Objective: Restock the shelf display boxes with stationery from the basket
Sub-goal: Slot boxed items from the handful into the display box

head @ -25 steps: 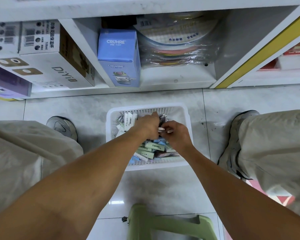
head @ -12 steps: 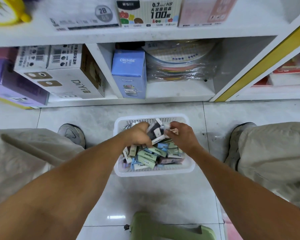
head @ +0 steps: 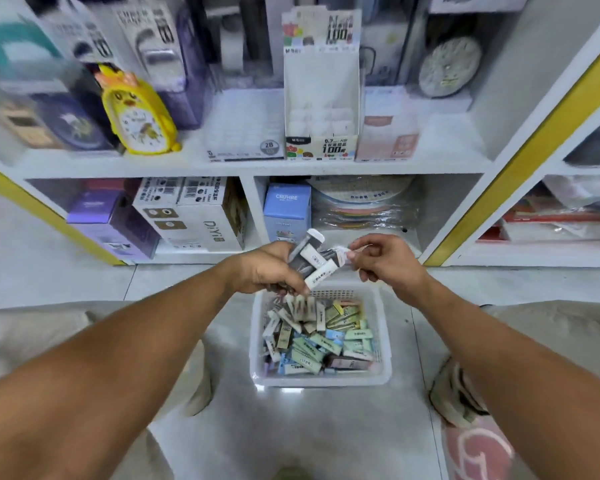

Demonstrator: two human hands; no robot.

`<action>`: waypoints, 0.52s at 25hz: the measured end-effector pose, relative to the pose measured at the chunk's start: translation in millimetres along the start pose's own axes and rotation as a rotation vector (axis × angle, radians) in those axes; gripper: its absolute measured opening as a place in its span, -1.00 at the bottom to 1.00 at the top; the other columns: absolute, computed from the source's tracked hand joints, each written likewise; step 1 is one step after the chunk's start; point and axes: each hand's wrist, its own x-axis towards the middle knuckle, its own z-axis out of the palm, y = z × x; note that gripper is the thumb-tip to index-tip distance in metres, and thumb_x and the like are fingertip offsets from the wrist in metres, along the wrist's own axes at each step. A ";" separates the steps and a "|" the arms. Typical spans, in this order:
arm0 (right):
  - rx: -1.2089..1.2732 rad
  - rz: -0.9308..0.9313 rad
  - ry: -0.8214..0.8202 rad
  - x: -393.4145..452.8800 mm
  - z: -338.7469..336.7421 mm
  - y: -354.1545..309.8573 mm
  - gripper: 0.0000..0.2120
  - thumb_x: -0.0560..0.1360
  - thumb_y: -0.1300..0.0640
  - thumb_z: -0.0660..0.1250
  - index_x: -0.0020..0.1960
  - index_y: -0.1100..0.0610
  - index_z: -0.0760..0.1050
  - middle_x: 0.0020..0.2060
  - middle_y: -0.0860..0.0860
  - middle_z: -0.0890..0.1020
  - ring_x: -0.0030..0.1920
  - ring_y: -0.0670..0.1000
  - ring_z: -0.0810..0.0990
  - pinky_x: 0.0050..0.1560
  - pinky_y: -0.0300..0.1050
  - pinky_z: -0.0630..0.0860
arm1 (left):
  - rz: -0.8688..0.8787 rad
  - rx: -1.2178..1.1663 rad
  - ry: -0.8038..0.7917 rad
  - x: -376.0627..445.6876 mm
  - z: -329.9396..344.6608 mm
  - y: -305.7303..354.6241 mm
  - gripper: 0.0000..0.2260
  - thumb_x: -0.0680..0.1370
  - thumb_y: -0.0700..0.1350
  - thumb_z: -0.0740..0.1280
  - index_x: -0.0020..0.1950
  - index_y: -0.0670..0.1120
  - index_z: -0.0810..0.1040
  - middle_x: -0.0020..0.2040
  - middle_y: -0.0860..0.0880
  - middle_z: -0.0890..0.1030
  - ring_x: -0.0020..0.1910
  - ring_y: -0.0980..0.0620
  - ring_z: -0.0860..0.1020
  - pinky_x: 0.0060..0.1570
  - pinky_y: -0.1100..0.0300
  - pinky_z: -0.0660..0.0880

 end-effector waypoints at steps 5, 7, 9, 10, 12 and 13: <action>0.042 -0.150 -0.002 -18.6 -14.6 -101.2 -0.77 0.53 0.44 0.36 0.17 0.34 0.57 -0.21 0.19 0.66 -0.35 0.00 0.63 -0.22 -0.21 0.60 | 0.111 -0.033 0.149 -66.1 -29.2 71.1 -0.74 0.27 -0.38 0.52 -0.14 -0.13 0.61 -0.30 -0.14 0.62 -0.37 -0.03 0.57 -0.45 0.21 0.45; 0.024 -0.214 -0.016 -26.8 -17.9 -135.3 -0.72 0.54 0.49 0.30 0.21 0.31 0.56 -0.14 0.20 0.68 -0.24 0.02 0.69 -0.12 -0.24 0.63 | 0.139 -0.068 0.207 -88.6 -39.9 97.1 -0.73 0.23 -0.35 0.52 -0.15 -0.12 0.63 -0.30 -0.16 0.62 -0.37 -0.04 0.58 -0.43 0.20 0.46; 0.021 -0.254 -0.034 -32.6 -21.1 -163.6 -0.74 0.53 0.51 0.29 0.16 0.29 0.56 -0.14 0.23 0.70 -0.16 0.11 0.71 -0.07 -0.20 0.65 | 0.154 -0.115 0.276 -104.7 -50.4 119.4 -0.72 0.22 -0.37 0.51 -0.14 -0.13 0.64 -0.29 -0.15 0.63 -0.37 -0.04 0.59 -0.43 0.20 0.46; 0.033 -0.258 -0.033 -34.6 -22.9 -175.0 -0.77 0.53 0.51 0.30 0.12 0.30 0.56 -0.16 0.24 0.70 -0.14 0.16 0.72 -0.06 -0.16 0.67 | 0.159 -0.139 0.309 -109.7 -54.7 128.7 -0.73 0.24 -0.40 0.51 -0.16 -0.14 0.64 -0.31 -0.16 0.63 -0.39 -0.04 0.60 -0.46 0.21 0.45; 0.031 -0.277 -0.013 -35.7 -25.3 -196.7 -0.80 0.51 0.51 0.32 0.07 0.31 0.55 -0.19 0.26 0.68 -0.12 0.21 0.72 0.00 -0.10 0.68 | 0.170 -0.169 0.363 -118.5 -62.7 146.4 -0.74 0.31 -0.46 0.48 -0.13 -0.17 0.60 -0.35 -0.16 0.63 -0.41 -0.05 0.59 -0.48 0.23 0.44; 0.020 -0.286 -0.001 -33.7 -25.4 -206.1 -0.82 0.50 0.50 0.34 0.05 0.32 0.56 -0.19 0.26 0.68 -0.12 0.21 0.72 0.01 -0.09 0.68 | 0.169 -0.182 0.386 -120.9 -66.9 153.9 -0.74 0.33 -0.47 0.47 -0.10 -0.19 0.58 -0.37 -0.15 0.63 -0.42 -0.04 0.59 -0.49 0.23 0.44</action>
